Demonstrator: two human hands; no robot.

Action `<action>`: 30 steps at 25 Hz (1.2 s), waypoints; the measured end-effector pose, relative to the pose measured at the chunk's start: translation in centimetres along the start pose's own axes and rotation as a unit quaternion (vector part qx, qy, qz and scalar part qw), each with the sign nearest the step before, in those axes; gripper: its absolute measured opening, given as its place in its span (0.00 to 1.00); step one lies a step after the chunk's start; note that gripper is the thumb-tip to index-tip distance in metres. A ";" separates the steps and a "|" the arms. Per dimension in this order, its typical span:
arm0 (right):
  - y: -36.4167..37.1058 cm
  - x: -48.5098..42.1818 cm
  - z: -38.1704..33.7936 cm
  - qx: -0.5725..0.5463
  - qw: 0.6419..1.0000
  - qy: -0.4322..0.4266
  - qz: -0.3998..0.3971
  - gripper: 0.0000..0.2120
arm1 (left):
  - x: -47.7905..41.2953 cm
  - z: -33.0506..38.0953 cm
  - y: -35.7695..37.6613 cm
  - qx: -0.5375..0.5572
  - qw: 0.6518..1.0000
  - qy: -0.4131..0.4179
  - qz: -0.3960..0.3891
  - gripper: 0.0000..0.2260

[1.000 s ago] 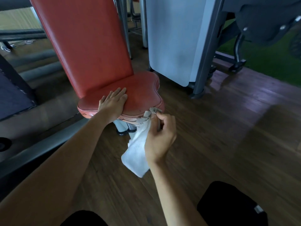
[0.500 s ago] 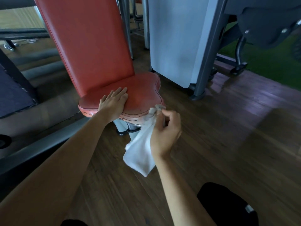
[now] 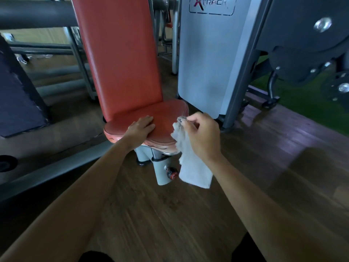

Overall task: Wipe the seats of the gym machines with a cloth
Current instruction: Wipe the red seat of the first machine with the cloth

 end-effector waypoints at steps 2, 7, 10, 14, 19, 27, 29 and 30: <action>1.0 -3.0 -2.1 0.033 0.999 -0.025 -0.011 0.06 | 1.0 -1.0 -1.1 0.132 0.991 -0.018 0.028 0.19; 4.4 -5.8 -4.2 0.146 0.981 -0.059 -0.116 0.10 | 2.7 -2.3 -1.6 0.139 0.989 -0.025 0.047 0.18; 4.3 -2.8 -2.5 0.152 0.953 -0.067 -0.254 0.24 | 3.0 -1.8 -1.7 0.146 0.989 -0.024 0.031 0.18; 3.3 0.0 -0.8 0.119 0.953 -0.040 -0.274 0.28 | 3.5 -0.7 -1.0 0.141 0.989 -0.031 -0.003 0.19; 3.4 -0.9 0.1 0.046 0.945 0.049 -0.320 0.25 | 4.4 2.2 -1.8 0.170 0.983 -0.060 -0.017 0.25; 2.4 -2.3 4.3 -0.179 0.936 0.190 -0.236 0.27 | 4.1 8.0 1.6 0.043 0.999 0.026 -0.018 0.28; 2.6 -2.6 4.7 -0.183 0.934 0.201 -0.232 0.28 | 4.0 8.3 1.3 0.035 0.999 0.026 0.002 0.28; 2.6 -2.7 4.8 -0.184 0.933 0.206 -0.230 0.28 | 4.0 8.4 0.9 0.037 0.999 0.024 0.001 0.27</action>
Point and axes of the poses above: each hand's wrist, its own x-axis away from the middle knuckle, its own y-axis out of the palm, z = x × y, the point moved 6 cm from there along -x, towards the middle knuckle, and after that the axes turned 2 degrees about -y, right-handed, at the moved point
